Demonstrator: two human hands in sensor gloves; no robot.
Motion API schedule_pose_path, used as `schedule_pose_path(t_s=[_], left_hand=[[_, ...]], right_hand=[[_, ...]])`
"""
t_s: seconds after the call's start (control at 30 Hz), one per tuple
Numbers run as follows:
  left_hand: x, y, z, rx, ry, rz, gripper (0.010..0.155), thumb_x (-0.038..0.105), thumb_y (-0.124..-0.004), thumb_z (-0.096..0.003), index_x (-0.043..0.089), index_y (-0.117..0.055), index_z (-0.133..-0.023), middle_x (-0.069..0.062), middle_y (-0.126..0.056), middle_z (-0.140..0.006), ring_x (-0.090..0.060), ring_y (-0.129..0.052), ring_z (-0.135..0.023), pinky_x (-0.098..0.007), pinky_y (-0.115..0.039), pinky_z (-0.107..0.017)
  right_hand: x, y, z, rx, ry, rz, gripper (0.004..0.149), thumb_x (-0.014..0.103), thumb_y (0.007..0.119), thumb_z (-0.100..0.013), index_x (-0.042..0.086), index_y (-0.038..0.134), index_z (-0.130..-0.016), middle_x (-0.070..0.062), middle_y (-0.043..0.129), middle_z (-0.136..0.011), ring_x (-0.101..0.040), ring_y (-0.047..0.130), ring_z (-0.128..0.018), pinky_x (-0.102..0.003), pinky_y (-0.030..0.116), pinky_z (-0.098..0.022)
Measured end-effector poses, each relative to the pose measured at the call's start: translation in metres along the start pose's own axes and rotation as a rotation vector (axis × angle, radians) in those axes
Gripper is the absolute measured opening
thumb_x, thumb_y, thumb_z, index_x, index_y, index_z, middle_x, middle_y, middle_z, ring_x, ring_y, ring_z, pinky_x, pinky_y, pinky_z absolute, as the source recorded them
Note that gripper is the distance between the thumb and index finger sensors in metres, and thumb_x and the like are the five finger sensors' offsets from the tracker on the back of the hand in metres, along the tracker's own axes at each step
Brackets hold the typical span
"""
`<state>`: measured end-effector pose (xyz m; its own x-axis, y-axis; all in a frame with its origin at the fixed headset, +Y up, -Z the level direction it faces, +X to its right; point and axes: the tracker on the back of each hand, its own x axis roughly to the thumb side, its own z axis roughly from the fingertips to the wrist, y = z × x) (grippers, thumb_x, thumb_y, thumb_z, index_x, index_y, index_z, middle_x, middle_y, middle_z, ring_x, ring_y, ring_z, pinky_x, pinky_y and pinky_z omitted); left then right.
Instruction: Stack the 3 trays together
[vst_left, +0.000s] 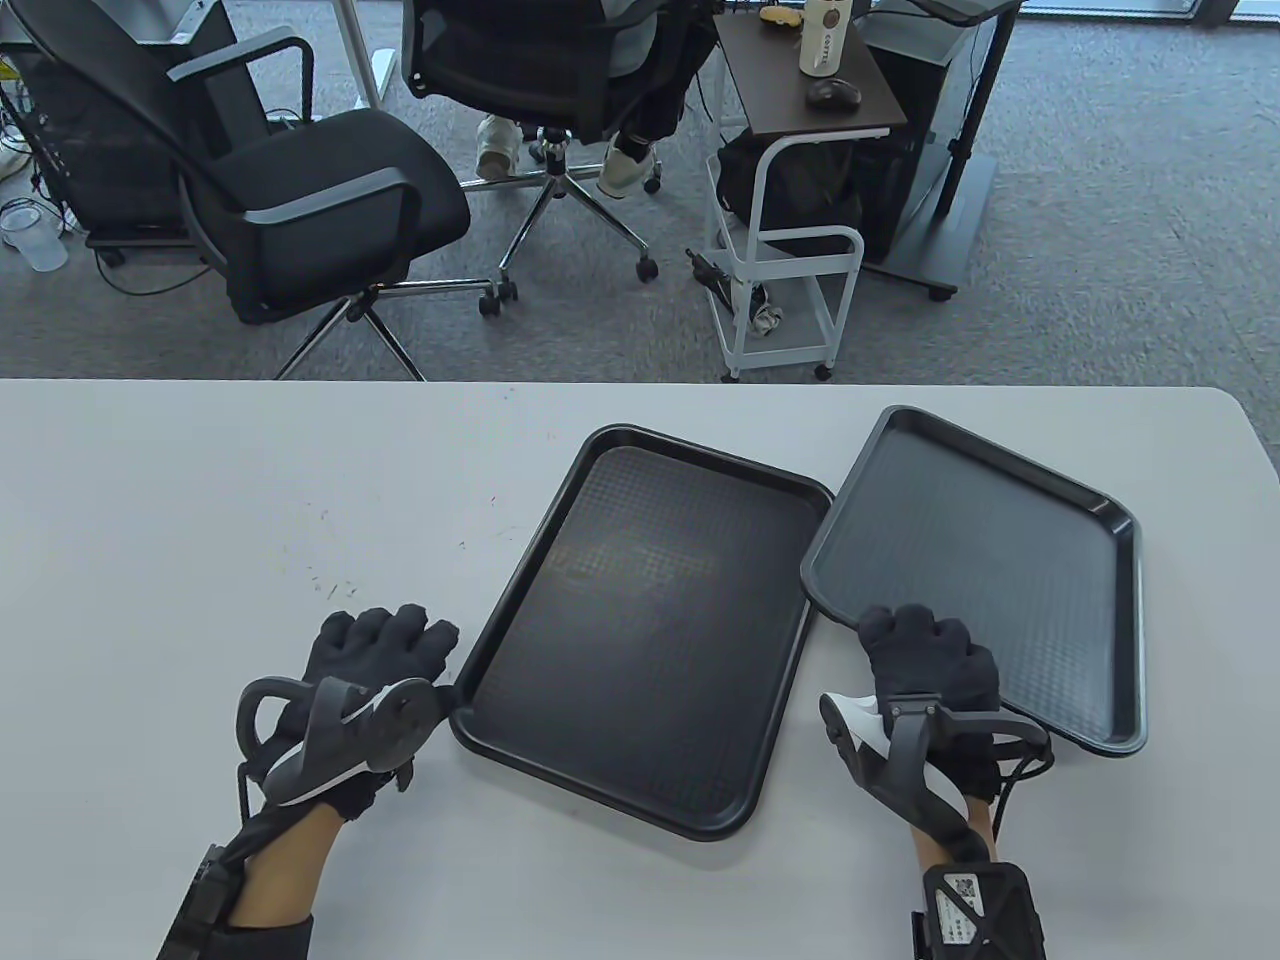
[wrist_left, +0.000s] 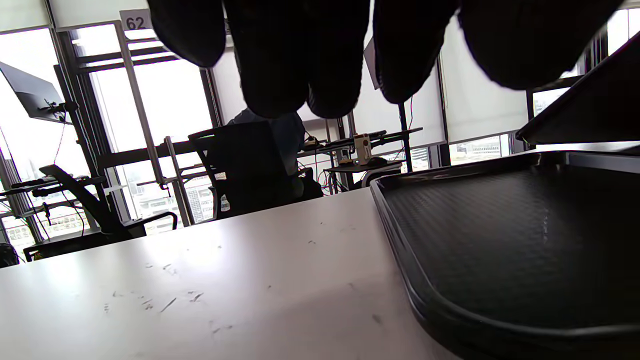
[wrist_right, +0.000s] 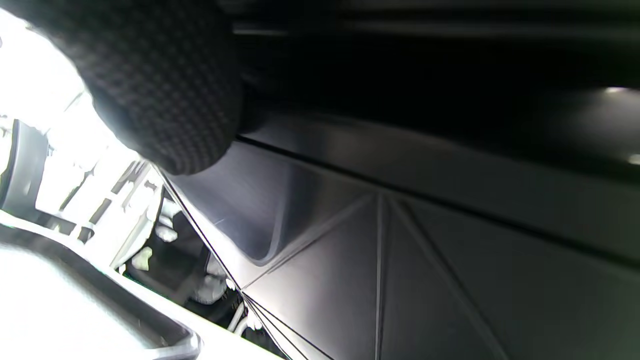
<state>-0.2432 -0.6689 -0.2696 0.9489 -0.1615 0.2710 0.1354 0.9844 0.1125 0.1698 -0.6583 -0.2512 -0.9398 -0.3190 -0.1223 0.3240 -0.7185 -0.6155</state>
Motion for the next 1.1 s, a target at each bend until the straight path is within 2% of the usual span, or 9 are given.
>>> schedule_pose_path(t_s=[0.13, 0.33, 0.67, 0.83, 1.1], left_hand=[[0.002, -0.012, -0.004, -0.175, -0.011, 0.056, 0.065, 0.060, -0.079, -0.0397, 0.039, -0.076, -0.102, 0.001, -0.079, -0.112, -0.032, -0.083, -0.102, -0.056, -0.060, -0.079], [0.002, -0.021, -0.007, -0.275, -0.027, 0.112, 0.066, 0.060, -0.078, -0.0402, 0.038, -0.076, -0.102, 0.000, -0.079, -0.112, -0.033, -0.084, -0.102, -0.057, -0.060, -0.078], [0.000, -0.011, -0.005, -0.170, 0.003, 0.073, 0.066, 0.059, -0.079, -0.0401, 0.038, -0.076, -0.102, 0.000, -0.079, -0.112, -0.033, -0.083, -0.102, -0.057, -0.059, -0.079], [-0.005, -0.005, -0.002, -0.079, 0.026, 0.057, 0.067, 0.060, -0.079, -0.0392, 0.037, -0.076, -0.102, 0.000, -0.080, -0.111, -0.033, -0.083, -0.102, -0.056, -0.059, -0.079], [-0.005, -0.003, -0.002, -0.067, 0.033, 0.044, 0.068, 0.060, -0.079, -0.0391, 0.037, -0.076, -0.102, 0.001, -0.080, -0.111, -0.033, -0.083, -0.102, -0.056, -0.058, -0.080]], right_hand=[[0.005, -0.017, 0.000, -0.068, -0.018, -0.038, 0.050, 0.042, 0.099, -0.029, 0.038, 0.080, -0.076, 0.005, 0.094, -0.067, -0.017, 0.101, -0.049, -0.039, 0.091, -0.038], [0.022, -0.034, 0.001, -0.155, -0.090, -0.074, 0.052, 0.043, 0.099, -0.029, 0.037, 0.080, -0.077, 0.004, 0.094, -0.067, -0.016, 0.101, -0.048, -0.038, 0.091, -0.037], [0.050, -0.067, 0.009, -0.259, -0.195, -0.116, 0.052, 0.044, 0.100, -0.029, 0.036, 0.081, -0.076, 0.003, 0.094, -0.064, -0.016, 0.101, -0.044, -0.036, 0.091, -0.033], [0.065, -0.081, 0.013, -0.284, -0.231, -0.165, 0.052, 0.045, 0.100, -0.029, 0.036, 0.081, -0.076, 0.003, 0.094, -0.064, -0.016, 0.101, -0.044, -0.036, 0.092, -0.033], [0.096, -0.086, 0.022, -0.271, -0.343, -0.161, 0.053, 0.046, 0.099, -0.029, 0.036, 0.082, -0.077, 0.003, 0.095, -0.063, -0.015, 0.101, -0.043, -0.035, 0.092, -0.031]])
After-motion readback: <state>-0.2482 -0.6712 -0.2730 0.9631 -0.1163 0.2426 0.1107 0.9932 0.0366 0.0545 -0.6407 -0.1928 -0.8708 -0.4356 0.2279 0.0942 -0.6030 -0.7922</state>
